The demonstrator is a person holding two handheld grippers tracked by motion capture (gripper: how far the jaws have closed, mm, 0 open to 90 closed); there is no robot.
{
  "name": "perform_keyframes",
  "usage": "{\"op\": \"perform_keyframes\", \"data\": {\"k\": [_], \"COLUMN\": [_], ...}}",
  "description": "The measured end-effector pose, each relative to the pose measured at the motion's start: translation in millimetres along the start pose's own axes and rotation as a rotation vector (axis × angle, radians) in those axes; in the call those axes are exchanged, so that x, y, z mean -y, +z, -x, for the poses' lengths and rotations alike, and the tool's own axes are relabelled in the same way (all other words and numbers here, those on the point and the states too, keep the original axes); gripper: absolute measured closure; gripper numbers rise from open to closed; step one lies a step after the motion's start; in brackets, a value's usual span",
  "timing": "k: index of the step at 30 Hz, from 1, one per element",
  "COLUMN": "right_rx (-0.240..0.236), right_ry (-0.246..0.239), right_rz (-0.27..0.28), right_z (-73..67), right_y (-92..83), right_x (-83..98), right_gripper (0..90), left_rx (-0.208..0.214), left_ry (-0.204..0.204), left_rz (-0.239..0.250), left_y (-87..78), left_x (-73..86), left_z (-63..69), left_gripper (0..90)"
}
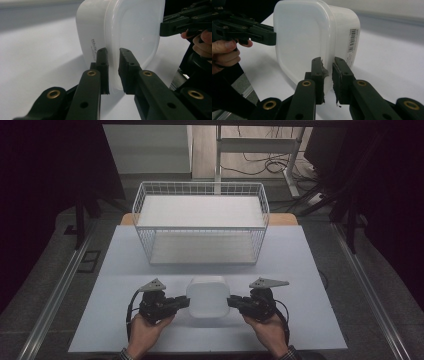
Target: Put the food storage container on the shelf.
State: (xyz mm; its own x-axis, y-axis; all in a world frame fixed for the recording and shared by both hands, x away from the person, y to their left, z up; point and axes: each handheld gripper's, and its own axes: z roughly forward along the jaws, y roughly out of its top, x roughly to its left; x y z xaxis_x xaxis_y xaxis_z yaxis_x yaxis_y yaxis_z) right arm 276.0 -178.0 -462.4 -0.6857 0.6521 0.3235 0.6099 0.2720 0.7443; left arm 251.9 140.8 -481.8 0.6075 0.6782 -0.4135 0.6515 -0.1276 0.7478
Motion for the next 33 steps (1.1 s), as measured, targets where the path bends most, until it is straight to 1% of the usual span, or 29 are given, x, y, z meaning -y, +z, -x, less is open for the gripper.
{"op": "perform_keyframes", "data": {"k": [1,2,3,4,5,6,7,8,9,10,11,13,14,15,16,17,18,19,20,21,25,26,27,28,29,30,32,33], "right_rx": [-0.001,-0.002,-0.004,-0.004,-0.004,-0.006,-0.007,-0.009,-0.009,-0.008,-0.008,-0.005,-0.003,-0.003,0.000,0.001,0.001,0.001,0.003,0.003,0.004,0.004,0.004,0.004,0.004,0.004,0.007,0.007], "right_ry": [-0.007,-0.010,-0.018,-0.020,-0.020,-0.026,-0.029,-0.032,-0.032,-0.041,-0.041,-0.049,-0.059,-0.059,-0.065,-0.070,-0.073,-0.073,-0.078,-0.078,-0.086,-0.086,-0.086,-0.091,-0.092,-0.092,-0.101,-0.101], "right_rz": [0.015,0.023,0.034,0.038,0.038,0.046,0.052,0.063,0.063,0.074,0.074,0.079,0.091,0.091,0.100,0.105,0.108,0.108,0.113,0.113,0.125,0.135,0.135,0.144,0.146,0.146,0.158,0.158], "right_z": [0.4,0.6,1.2,1.5,1.5,2.0,2.4,3.0,3.0,3.8,3.8,3.9,3.9,3.9,3.6,3.6,3.7,3.7,4.0,4.0,5.2,5.3,5.3,5.3,5.3,5.3,3.7,3.7], "right_y": [-3.4,-5.3,-6.7,-8.3,-8.3,-9.2,-10.4,-12.5,-12.5,-14.3,-14.3,-16.2,-17.7,-17.7,-19.7,-20.4,-21.0,-21.0,-22.1,-22.1,-22.7,-22.6,-22.6,-23.0,-23.3,-23.3,-25.4,-25.4], "right_x": [-4.0,-6.3,-8.7,-11.2,-11.2,-14.0,-17.0,-23.8,-23.8,-31.4,-31.4,-39.0,-46.6,-46.6,-54.2,-57.9,-61.5,-61.5,-68.6,-68.6,-81.5,-87.3,-87.3,-94.6,-96.4,-96.4,-108.5,-108.5], "right_gripper": [79.3,79.2,79.2,79.2,79.2,79.3,79.2,79.2,79.2,79.2,79.2,79.2,79.2,79.2,79.2,79.2,79.2,79.2,79.2,79.2,79.1,79.1,79.1,79.1,79.1,79.1,79.1,79.1], "left_rx": [-0.002,-0.005,-0.005,-0.008,-0.008,-0.009,-0.010,-0.010,-0.010,-0.011,-0.011,-0.014,-0.015,-0.015,-0.016,-0.016,-0.016,-0.018,-0.019,-0.021,-0.029,-0.029,-0.029,-0.034,-0.034,-0.038,-0.042,-0.044], "left_ry": [0.008,0.028,0.028,0.042,0.042,0.045,0.052,0.055,0.058,0.064,0.064,0.069,0.074,0.074,0.076,0.078,0.078,0.078,0.079,0.081,0.089,0.093,0.093,0.099,0.099,0.103,0.108,0.111], "left_rz": [0.004,0.013,0.013,0.021,0.021,0.028,0.033,0.039,0.044,0.052,0.052,0.059,0.067,0.067,0.073,0.080,0.080,0.085,0.088,0.091,0.102,0.107,0.107,0.112,0.112,0.116,0.124,0.127], "left_y": [-1.1,-3.5,-3.5,-6.1,-6.1,-7.6,-9.0,-10.1,-11.4,-13.6,-13.6,-15.6,-17.5,-17.5,-18.7,-20.6,-20.6,-21.5,-22.4,-23.5,-28.0,-30.3,-30.3,-33.3,-33.3,-35.5,-39.1,-40.8], "left_x": [-3.3,-10.1,-10.1,-17.2,-17.2,-20.9,-24.9,-28.8,-32.7,-40.4,-40.4,-47.6,-53.8,-53.8,-58.1,-64.8,-64.8,-68.1,-71.4,-74.7,-88.5,-94.5,-94.5,-101.5,-101.5,-106.2,-113.6,-117.3], "left_z": [1.4,3.7,3.7,5.6,5.6,6.1,6.3,6.7,6.7,6.7,6.7,6.4,6.0,6.0,5.6,4.9,4.9,4.6,4.5,4.3,3.4,2.6,2.6,2.4,2.4,2.5,3.0,3.0], "left_gripper": [79.3,79.3,79.4,79.4,79.4,79.4,79.5,79.6,79.6,79.7,79.7,79.7,79.6,79.6,79.7,79.6,79.7,79.7,79.6,79.6,79.7,79.8,79.8,79.8,79.8,79.8,79.9,79.9]}}
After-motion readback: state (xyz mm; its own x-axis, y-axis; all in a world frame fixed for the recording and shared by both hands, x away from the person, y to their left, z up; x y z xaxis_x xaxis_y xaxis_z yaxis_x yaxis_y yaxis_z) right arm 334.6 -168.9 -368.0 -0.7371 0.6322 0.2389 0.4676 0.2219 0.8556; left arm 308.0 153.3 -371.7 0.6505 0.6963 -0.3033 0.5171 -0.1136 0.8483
